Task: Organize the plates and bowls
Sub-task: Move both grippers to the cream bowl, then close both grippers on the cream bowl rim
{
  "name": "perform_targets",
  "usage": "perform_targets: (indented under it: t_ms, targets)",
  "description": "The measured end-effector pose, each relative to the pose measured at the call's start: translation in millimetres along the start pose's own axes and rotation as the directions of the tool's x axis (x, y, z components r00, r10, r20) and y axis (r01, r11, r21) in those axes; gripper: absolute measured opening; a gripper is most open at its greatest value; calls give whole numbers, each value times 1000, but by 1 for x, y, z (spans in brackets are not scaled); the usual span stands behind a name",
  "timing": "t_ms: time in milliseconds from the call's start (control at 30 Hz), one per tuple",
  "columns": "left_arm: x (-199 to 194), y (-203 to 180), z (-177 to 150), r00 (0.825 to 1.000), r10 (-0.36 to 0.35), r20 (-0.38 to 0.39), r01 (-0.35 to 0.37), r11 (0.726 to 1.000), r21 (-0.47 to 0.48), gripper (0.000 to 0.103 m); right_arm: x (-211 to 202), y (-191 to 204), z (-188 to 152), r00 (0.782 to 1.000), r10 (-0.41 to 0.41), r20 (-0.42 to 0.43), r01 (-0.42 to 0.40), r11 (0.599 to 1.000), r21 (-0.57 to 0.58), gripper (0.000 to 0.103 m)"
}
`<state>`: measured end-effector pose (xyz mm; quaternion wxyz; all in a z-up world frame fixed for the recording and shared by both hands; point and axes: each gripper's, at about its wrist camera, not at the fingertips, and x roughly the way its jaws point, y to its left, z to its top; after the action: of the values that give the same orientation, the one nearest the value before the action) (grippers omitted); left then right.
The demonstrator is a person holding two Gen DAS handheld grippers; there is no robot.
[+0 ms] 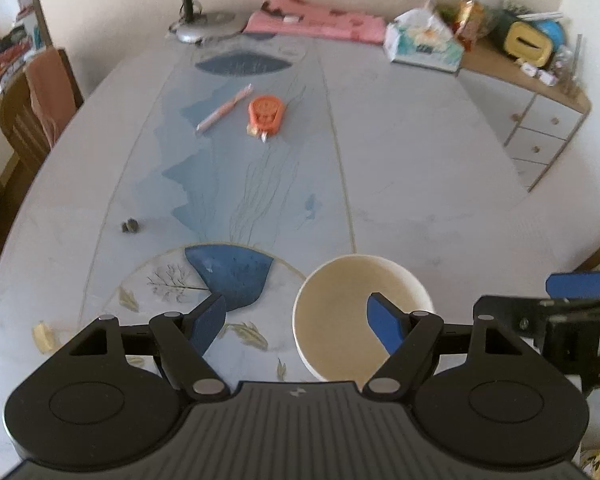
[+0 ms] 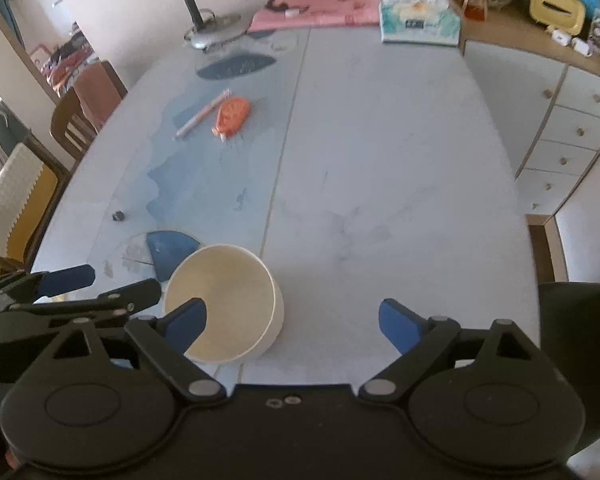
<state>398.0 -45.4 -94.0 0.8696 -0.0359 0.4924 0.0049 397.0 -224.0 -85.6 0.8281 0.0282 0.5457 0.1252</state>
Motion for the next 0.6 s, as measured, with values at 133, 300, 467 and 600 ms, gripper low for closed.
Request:
perform_targets:
  t_ms: [133, 300, 467, 600]
  targets:
    - [26, 4, 3, 999, 7, -39, -8, 1000, -17, 77, 26, -1, 3, 999, 5, -48, -5, 1000, -1, 85]
    - [48, 7, 2, 998, 6, -69, -8, 1000, -27, 76, 50, 2, 0, 995, -6, -96, 3, 999, -32, 78]
    - [64, 8, -1, 994, -22, -103, 19, 999, -32, 56, 63, 4, -3, 992, 2, -128, -7, 999, -41, 66]
    - [69, 6, -4, 992, -36, -118, 34, 999, -23, 35, 69, 6, -4, 990, 6, -141, -13, 999, -44, 50]
